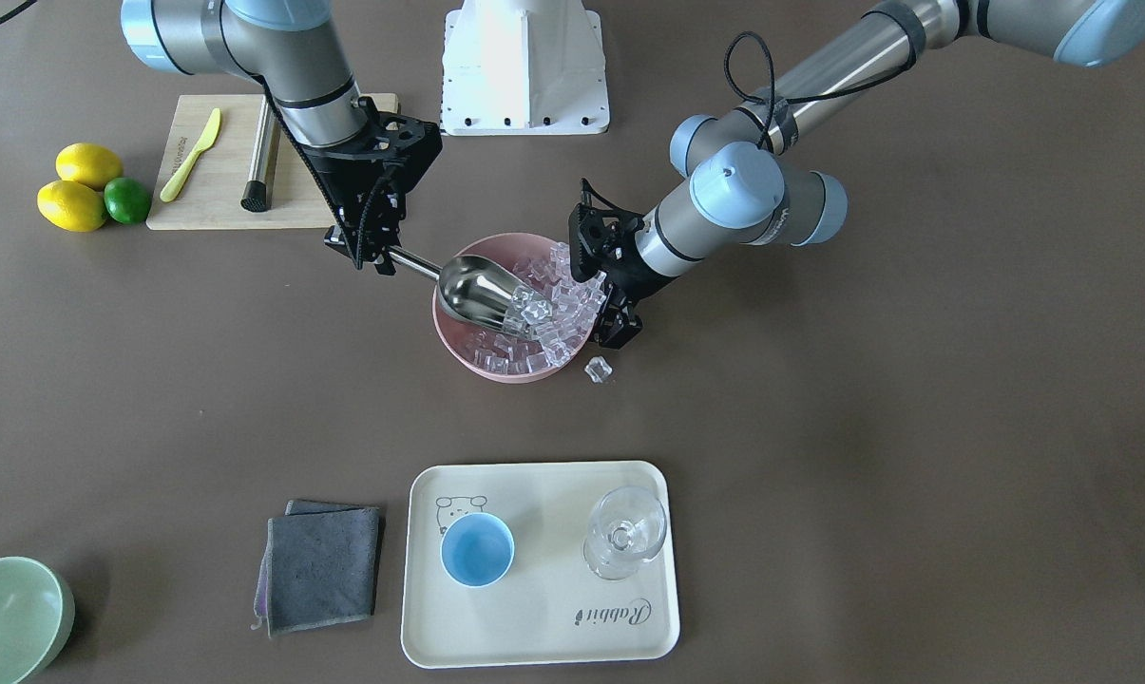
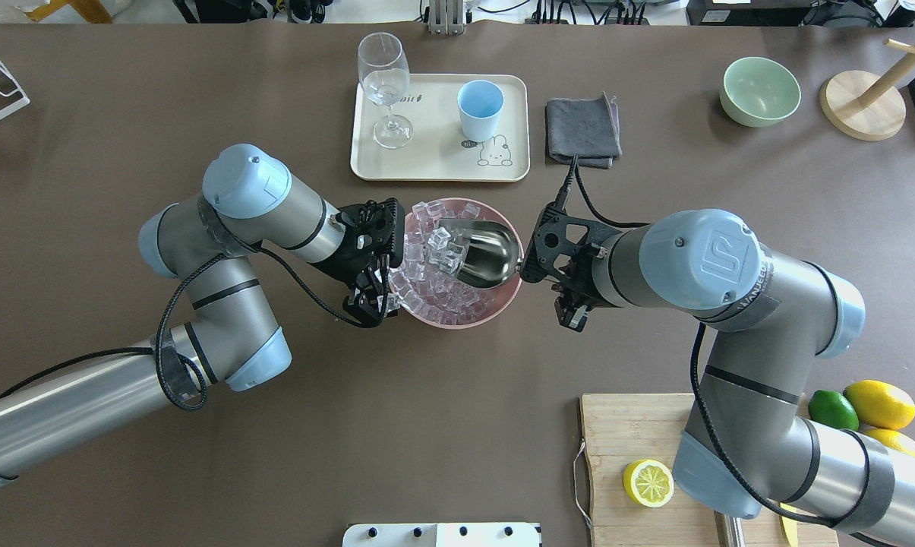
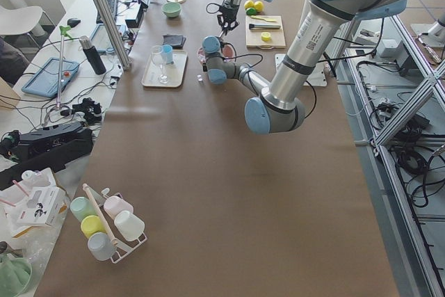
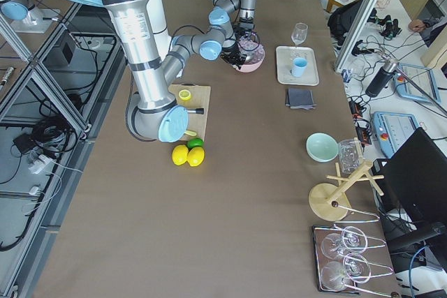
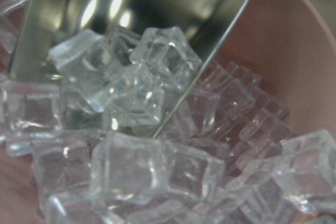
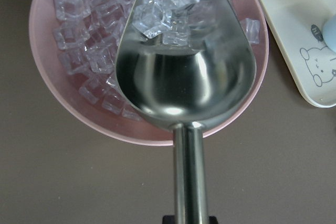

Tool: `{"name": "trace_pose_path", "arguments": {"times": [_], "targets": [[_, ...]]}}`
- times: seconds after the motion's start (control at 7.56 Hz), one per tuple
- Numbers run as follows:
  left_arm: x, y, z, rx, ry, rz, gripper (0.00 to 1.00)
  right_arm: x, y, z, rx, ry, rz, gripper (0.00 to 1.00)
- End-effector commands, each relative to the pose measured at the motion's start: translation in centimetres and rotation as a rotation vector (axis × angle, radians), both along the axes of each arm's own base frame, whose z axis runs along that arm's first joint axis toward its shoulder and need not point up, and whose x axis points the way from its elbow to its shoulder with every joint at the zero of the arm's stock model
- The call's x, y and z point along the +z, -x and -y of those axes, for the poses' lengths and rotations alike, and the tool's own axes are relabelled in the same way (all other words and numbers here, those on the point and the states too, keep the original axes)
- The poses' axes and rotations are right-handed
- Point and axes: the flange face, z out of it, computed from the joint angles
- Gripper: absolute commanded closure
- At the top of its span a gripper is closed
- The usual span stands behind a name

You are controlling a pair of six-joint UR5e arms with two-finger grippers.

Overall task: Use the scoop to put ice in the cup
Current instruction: 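Scoop ice cubes and lift the scoop out of the bowl with the right gripper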

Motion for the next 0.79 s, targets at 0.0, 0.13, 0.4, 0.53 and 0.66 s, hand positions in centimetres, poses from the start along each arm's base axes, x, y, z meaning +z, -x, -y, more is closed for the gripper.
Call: {"name": "trace_pose_path", "arguments": {"times": [0.0,0.13,0.4,0.53,0.66], "targets": [[0.0,0.0,0.0,-0.001,-0.001,-0.001,0.01,2.7,-1.0,-0.6,0.030,0.034,0.111,1.00],[0.0,0.0,0.0,-0.001,-0.001,0.000,0.01,2.6,-1.0,-0.7,0.051,0.066,0.154,1.00],[0.0,0.0,0.0,0.001,0.000,-0.001,0.01,2.6,-1.7,-1.1,0.110,0.145,0.271,1.00],[0.0,0.0,0.0,-0.001,-0.001,-0.001,0.01,3.1,-2.0,-1.2,0.131,0.172,0.325,1.00],[0.0,0.0,0.0,0.001,0.000,-0.001,0.01,3.5,-2.4,-1.4,0.148,0.191,0.362,1.00]]}}
